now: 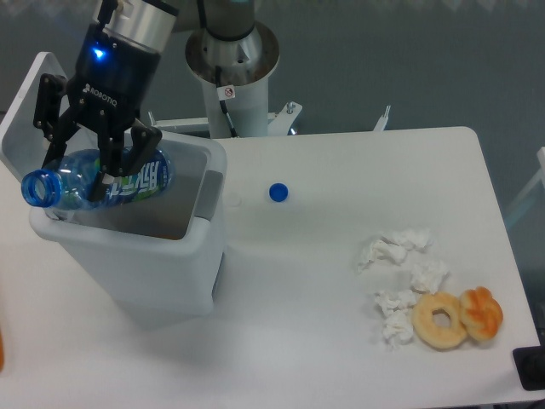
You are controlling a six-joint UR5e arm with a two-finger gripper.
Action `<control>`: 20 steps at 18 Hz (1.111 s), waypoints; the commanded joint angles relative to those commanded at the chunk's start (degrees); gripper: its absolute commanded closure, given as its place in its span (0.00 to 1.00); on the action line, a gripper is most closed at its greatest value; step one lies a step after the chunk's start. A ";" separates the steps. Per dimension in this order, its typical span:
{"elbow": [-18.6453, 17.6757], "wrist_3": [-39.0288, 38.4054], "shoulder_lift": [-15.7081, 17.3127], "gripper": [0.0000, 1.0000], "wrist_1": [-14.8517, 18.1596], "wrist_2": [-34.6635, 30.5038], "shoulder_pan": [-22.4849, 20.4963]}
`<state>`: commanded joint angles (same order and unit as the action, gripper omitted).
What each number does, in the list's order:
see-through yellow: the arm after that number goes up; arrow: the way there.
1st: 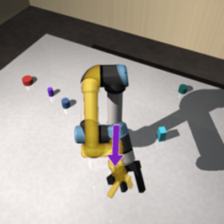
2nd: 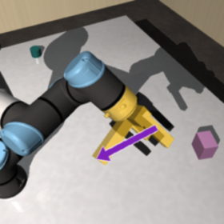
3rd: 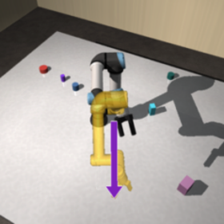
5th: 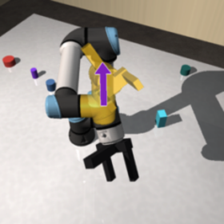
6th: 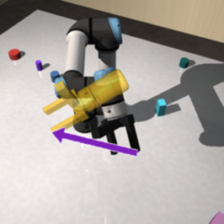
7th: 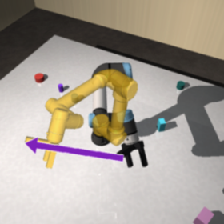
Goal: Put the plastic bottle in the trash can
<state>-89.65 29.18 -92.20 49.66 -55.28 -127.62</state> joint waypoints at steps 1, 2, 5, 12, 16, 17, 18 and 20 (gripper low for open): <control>0.00 -0.17 0.09 0.23 0.00 -0.09 0.00; 0.00 -0.09 0.17 0.18 0.00 -0.17 0.00; 0.35 -0.35 0.61 0.15 0.09 -0.26 -0.09; 1.23 0.87 0.35 0.00 0.09 -0.17 -0.52; 1.32 5.18 -1.32 0.00 0.26 -1.40 -5.78; 1.58 5.19 -2.19 0.00 0.44 -2.62 -7.37; 1.93 5.27 -2.72 0.00 0.61 -4.46 -9.03; 2.55 7.02 -4.38 0.00 0.88 -9.99 -12.38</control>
<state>-87.10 36.20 -96.58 50.53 -65.27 -140.00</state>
